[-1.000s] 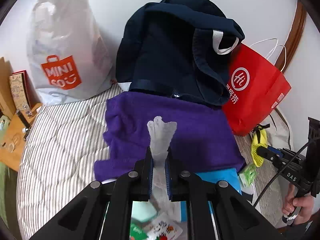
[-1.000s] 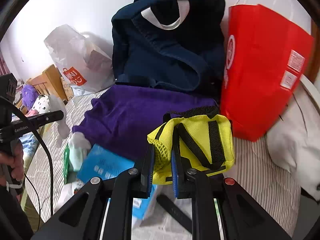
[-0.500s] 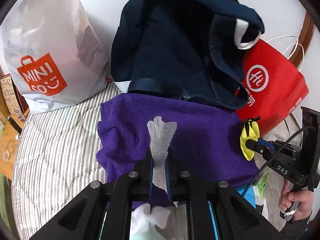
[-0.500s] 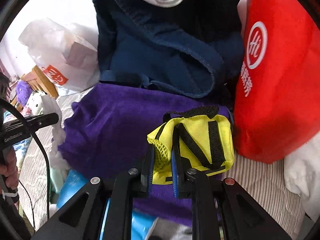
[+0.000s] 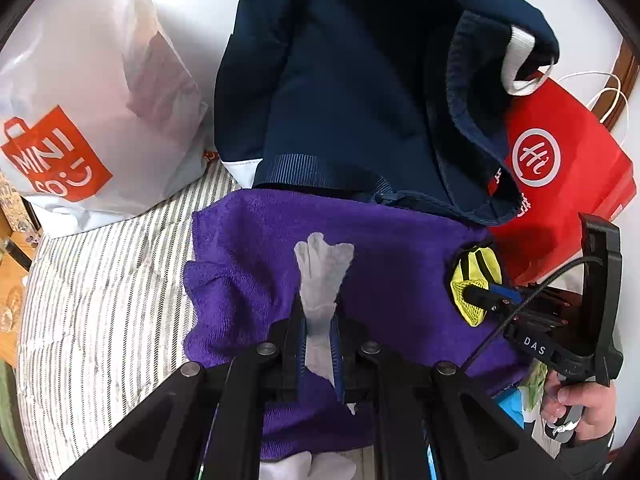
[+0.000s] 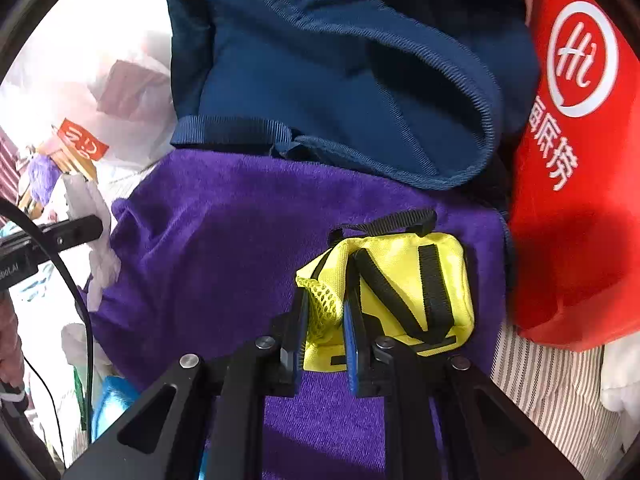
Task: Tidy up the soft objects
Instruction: 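Carry the white item onto the purple towel and release while the right tool places the yellow pouch there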
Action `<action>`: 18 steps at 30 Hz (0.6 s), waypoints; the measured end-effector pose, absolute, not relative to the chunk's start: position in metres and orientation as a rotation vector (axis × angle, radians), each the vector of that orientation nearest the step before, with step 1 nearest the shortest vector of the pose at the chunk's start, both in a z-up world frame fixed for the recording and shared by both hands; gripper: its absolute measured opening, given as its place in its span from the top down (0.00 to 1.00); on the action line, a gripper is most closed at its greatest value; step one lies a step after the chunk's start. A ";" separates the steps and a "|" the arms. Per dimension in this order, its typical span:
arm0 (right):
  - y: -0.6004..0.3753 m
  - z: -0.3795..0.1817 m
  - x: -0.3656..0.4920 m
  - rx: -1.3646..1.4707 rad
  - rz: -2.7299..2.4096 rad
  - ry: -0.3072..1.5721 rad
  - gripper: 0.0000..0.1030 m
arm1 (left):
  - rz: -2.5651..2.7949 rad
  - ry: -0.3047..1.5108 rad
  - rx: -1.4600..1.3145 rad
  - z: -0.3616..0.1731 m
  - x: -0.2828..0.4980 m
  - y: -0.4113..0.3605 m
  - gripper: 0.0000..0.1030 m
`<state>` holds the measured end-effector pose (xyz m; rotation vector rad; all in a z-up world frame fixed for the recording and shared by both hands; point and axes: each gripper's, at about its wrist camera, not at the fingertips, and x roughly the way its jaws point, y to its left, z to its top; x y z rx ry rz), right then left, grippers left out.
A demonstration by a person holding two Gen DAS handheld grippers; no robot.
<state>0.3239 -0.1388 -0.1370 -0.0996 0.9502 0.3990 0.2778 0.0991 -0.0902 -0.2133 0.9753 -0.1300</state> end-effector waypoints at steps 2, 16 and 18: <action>-0.136 -0.138 0.326 -0.111 0.400 0.951 0.83 | -0.130 0.981 -0.213 -0.093 0.281 0.099 0.90; -0.151 -0.109 0.294 -0.079 0.402 0.890 0.49 | -0.111 1.007 -0.207 -0.106 0.297 0.095 0.90; -0.159 -0.105 0.282 -0.072 0.400 0.877 0.49 | -0.115 1.009 -0.207 -0.109 0.300 0.093 0.90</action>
